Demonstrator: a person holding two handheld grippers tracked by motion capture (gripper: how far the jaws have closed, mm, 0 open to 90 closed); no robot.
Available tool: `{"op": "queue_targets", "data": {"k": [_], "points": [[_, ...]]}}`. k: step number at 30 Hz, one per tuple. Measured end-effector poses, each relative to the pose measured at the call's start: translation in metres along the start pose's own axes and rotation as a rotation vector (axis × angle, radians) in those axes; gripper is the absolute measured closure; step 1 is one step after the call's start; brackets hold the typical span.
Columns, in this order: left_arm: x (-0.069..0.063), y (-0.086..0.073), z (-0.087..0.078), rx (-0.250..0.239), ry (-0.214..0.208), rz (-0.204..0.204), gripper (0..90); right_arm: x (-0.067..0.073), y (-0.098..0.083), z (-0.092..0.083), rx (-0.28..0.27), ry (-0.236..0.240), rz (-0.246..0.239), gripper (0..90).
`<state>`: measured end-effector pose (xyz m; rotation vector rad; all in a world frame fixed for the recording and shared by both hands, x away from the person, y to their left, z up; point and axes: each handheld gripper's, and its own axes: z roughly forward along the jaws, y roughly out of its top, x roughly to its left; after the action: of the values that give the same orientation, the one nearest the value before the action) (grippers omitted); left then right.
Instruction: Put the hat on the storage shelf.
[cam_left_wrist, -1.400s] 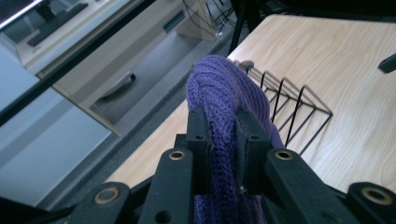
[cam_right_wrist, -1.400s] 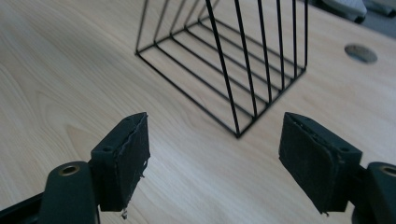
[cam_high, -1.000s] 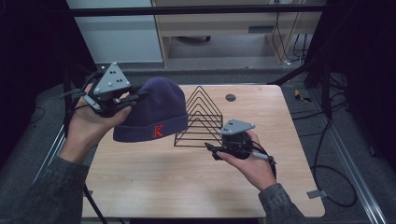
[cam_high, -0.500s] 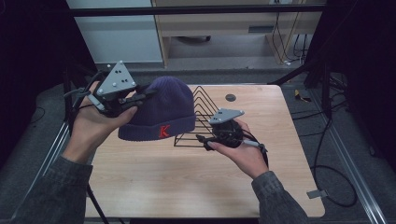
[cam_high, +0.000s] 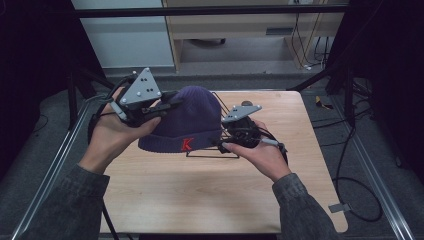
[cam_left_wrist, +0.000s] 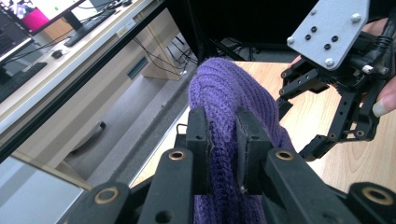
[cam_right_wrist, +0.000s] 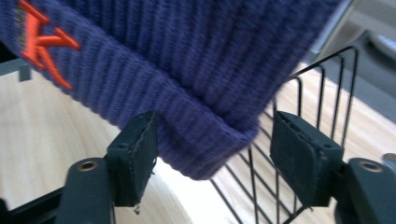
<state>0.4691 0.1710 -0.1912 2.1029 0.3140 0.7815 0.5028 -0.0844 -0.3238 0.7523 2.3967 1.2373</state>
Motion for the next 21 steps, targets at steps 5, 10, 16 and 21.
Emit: {"op": "queue_targets", "data": {"k": [5, 10, 16, 21], "points": [[0.002, 0.001, 0.009, -0.008, -0.005, -0.021, 77.4, -0.004, -0.005, 0.002, 0.013, 0.007, -0.013, 58.5], [0.009, 0.005, 0.019, -0.039, -0.036, -0.068, 77.2, -0.01, -0.006, -0.004, -0.004, 0.01, -0.008, 73.0], [0.021, 0.016, 0.031, -0.049, -0.02, -0.106, 77.0, -0.026, -0.003, -0.024, -0.011, -0.011, 0.013, 76.2], [0.03, 0.023, 0.047, -0.049, 0.011, -0.101, 76.6, -0.041, 0.004, -0.038, -0.013, -0.068, 0.006, 76.6]]}}
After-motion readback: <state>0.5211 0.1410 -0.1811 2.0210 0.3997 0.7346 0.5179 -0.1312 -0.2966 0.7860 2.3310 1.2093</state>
